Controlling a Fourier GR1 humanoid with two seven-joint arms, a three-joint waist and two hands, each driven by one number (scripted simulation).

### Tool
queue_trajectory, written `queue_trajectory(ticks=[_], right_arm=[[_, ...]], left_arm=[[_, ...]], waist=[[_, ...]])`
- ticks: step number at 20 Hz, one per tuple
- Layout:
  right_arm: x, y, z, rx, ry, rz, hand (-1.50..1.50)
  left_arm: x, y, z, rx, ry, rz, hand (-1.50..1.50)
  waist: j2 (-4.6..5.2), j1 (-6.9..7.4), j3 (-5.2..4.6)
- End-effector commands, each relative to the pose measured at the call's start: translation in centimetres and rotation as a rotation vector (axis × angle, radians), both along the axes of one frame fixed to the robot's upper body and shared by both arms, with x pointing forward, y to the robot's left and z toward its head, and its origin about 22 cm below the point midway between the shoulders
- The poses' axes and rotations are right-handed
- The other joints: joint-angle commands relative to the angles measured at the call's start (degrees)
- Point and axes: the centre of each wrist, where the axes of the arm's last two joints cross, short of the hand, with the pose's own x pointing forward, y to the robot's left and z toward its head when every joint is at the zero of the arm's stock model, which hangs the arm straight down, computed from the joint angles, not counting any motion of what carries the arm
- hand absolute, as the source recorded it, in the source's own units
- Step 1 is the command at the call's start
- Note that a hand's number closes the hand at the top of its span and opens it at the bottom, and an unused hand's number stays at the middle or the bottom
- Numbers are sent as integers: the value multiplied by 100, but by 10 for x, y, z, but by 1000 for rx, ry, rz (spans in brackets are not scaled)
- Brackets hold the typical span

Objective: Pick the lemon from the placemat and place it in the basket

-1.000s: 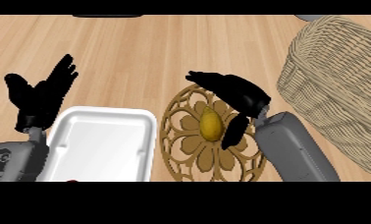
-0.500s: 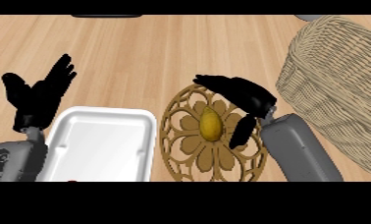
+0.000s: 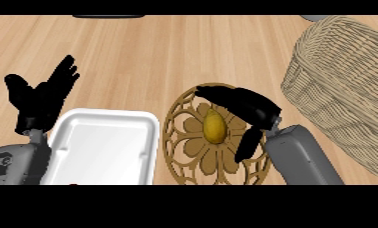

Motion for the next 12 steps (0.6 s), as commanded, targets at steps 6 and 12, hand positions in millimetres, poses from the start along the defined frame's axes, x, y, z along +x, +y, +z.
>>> queue_trajectory(ticks=[6, 12], right_arm=[[-10, 22, -7, -68, -50, -39, -150], [8, 21, -39, -129, -99, 3, 150]], left_arm=[[2, -5, 12, -4, -2, 9, 0], [-11, -3, 2, 5, 0, 16, 0]], waist=[[-3, 4, 1], [3, 38, 2]])
